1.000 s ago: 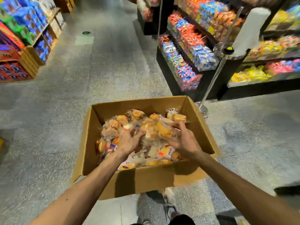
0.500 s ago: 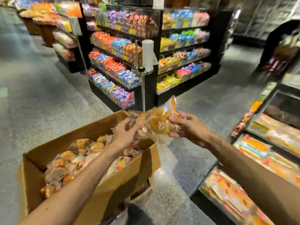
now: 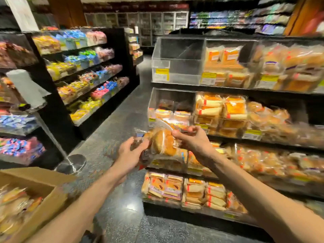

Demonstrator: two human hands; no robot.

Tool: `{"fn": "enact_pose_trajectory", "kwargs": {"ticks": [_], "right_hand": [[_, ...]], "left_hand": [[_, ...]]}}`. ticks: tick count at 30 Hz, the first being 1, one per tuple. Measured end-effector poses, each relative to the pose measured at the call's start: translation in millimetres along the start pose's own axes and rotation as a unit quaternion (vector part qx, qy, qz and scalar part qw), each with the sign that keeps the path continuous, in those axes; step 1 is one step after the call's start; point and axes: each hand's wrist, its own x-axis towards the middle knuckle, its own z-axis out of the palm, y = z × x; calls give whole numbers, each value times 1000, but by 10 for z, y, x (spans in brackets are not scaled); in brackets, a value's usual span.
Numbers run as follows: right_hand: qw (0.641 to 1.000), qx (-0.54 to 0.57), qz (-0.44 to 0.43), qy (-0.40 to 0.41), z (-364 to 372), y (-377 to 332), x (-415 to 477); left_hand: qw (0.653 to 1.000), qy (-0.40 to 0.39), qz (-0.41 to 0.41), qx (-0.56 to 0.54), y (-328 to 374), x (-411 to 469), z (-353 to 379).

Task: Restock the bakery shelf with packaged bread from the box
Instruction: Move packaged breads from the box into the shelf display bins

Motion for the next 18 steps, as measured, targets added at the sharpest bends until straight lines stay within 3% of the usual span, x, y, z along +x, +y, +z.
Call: {"fn": "enact_pose_trajectory", "kwargs": {"ticks": [3,5,11,18], "right_hand": [[984,-108,-50,132,-759,44,-114],[971,-150,-52,178,-1197,56,-197],[942,-255,-54,211,-2376,48,-487],[872,-421,-19,248,-3373,103,-535]], "left_hand": [[999,-49,-5,-18,157,28,939],[996,-76,-20,-31,335,-44,1539],[986,-165,4,17,611,-88,2948],[973,-229,7,38,772,50,3933]]}}
